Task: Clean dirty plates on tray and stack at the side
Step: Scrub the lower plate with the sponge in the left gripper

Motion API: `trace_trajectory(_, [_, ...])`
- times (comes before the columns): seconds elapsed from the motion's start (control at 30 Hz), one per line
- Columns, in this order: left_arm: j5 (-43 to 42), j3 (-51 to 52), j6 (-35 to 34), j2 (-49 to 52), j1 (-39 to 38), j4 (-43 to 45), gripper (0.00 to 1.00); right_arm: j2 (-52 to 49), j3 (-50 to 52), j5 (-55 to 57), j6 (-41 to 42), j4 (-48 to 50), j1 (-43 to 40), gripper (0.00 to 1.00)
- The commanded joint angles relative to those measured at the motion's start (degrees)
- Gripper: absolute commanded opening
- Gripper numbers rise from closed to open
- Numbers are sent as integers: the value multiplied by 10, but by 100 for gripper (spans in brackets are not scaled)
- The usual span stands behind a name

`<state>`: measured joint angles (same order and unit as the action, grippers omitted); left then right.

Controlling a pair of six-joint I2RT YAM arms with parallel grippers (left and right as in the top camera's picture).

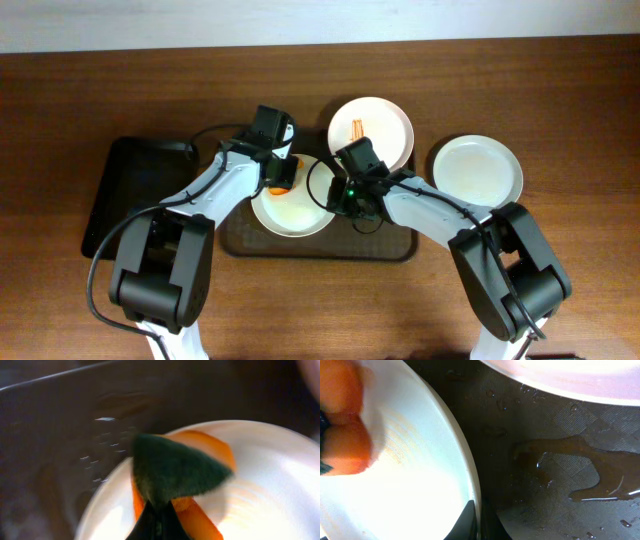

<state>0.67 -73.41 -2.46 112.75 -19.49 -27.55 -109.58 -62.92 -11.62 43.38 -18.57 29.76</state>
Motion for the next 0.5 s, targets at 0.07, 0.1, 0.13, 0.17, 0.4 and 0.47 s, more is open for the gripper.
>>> trace_trajectory(0.07, [90, -7, -127, 8, 7, -113, 0, -14, -1, 2, -5, -5, 3, 4])
trace_trajectory(0.1, [44, -7, -112, 8, 7, -170, 0, -14, -1, 2, -5, -5, 3, 4])
trace_trajectory(0.13, [-16, -7, -78, 8, 7, -192, 0, -14, -1, 2, -5, -5, 3, 4])
trace_trajectory(0.17, [-95, -7, -33, 8, 7, -202, 0, -14, -1, 2, -5, -5, 3, 4])
trace_trajectory(0.4, [-253, -3, -24, 8, 1, -190, 0, -14, -1, 2, -5, -5, 3, 4])
trace_trajectory(0.47, [-248, -4, -54, 8, 3, -163, 0, -14, -1, 2, -5, -5, 3, 4])
